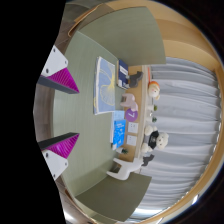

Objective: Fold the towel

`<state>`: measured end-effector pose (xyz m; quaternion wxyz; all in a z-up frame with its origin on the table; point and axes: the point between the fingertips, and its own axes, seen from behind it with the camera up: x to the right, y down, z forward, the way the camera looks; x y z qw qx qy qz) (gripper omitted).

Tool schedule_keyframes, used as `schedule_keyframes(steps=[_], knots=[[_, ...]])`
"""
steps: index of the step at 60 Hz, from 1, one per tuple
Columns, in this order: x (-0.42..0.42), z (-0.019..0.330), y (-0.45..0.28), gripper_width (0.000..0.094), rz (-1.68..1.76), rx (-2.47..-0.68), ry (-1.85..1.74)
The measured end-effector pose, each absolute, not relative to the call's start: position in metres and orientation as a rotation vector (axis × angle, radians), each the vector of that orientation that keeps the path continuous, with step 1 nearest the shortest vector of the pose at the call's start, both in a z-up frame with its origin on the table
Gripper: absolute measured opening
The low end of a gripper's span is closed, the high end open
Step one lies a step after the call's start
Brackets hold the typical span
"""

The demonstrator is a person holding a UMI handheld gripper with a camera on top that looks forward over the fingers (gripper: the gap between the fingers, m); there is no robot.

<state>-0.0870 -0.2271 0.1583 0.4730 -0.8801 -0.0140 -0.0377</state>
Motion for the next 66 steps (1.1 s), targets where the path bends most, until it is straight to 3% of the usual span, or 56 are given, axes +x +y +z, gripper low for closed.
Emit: schedule_keyframes(steps=[6,16,34,44,51,53,56,59,66], knots=[[-0.156,0.104,-0.199,0.0793,-0.045,-2.216,-0.116],[-0.278,0.059,-0.132,0.0794,0.067,-2.281,-0.169],[-0.403,0.024,0.032,0.0788,0.124,-2.28,-0.187],[-0.421,-0.008,0.084,0.0769,0.093,-2.316,-0.225],[-0.413,-0.01,0.095,0.0576,0.013,-2.314,-0.204],[-0.408,-0.011,0.096,0.0468,-0.007,-2.317,-0.186],[-0.4,-0.012,0.099,0.0235,-0.053,-2.311,-0.186],[-0.394,-0.013,0.099,0.0084,-0.091,-2.309,-0.207],[-0.393,-0.014,0.097,0.0064,-0.099,-2.329,-0.248]])
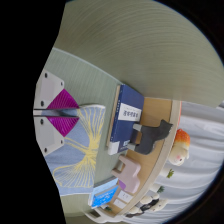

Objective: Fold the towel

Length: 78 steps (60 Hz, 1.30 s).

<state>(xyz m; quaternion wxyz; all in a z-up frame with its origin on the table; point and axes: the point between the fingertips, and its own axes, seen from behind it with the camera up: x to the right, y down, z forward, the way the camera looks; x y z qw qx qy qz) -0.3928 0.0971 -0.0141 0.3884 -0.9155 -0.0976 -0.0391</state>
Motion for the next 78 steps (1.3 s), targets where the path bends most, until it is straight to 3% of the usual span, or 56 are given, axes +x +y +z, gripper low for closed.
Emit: schedule_keyframes(steps=[9,27,32,37,39,46,54,60,78], knots=[[-0.39,-0.005,0.096,0.0046,-0.038,-2.37,-0.247],[-0.252,0.119,0.11,0.0047,-0.138,-2.22,-0.181],[-0.201,0.118,0.112,0.0051,-0.141,-2.221,-0.154],[-0.159,0.096,0.112,0.0074,-0.1,-2.253,-0.127],[-0.147,0.08,0.112,0.0118,-0.097,-2.26,-0.101],[-0.113,0.035,0.1,0.0469,-0.073,-2.337,-0.119],[-0.11,0.033,0.084,0.0691,-0.017,-2.348,-0.158],[-0.11,0.064,0.072,0.0758,0.007,-2.311,-0.155],[-0.094,0.216,0.009,0.08,-0.005,-2.101,-0.066]])
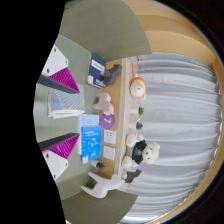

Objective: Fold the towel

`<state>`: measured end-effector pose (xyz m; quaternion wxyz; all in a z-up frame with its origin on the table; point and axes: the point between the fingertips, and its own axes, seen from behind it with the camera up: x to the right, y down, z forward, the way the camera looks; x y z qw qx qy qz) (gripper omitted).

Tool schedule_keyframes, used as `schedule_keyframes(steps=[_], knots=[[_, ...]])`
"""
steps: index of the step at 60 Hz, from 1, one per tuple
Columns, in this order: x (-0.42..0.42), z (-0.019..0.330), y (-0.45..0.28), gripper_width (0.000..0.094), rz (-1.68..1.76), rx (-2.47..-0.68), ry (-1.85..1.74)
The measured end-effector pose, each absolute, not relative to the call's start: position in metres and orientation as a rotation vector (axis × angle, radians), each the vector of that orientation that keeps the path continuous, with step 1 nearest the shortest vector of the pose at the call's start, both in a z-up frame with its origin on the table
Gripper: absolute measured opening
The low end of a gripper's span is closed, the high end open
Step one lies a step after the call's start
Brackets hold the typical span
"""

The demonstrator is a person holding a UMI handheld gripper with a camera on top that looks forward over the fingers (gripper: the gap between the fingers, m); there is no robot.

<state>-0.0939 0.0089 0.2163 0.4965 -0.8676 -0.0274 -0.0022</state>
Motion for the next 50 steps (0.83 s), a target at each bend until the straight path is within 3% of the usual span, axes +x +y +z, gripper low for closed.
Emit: schedule_keyframes(steps=[6,26,50], knots=[[-0.083,0.243,-0.027,0.0801,-0.038,-2.05,-0.027],[-0.058,0.257,-0.149,0.0806,-0.105,-2.057,0.072],[-0.063,0.269,-0.21,0.0807,-0.095,-2.043,0.061]])
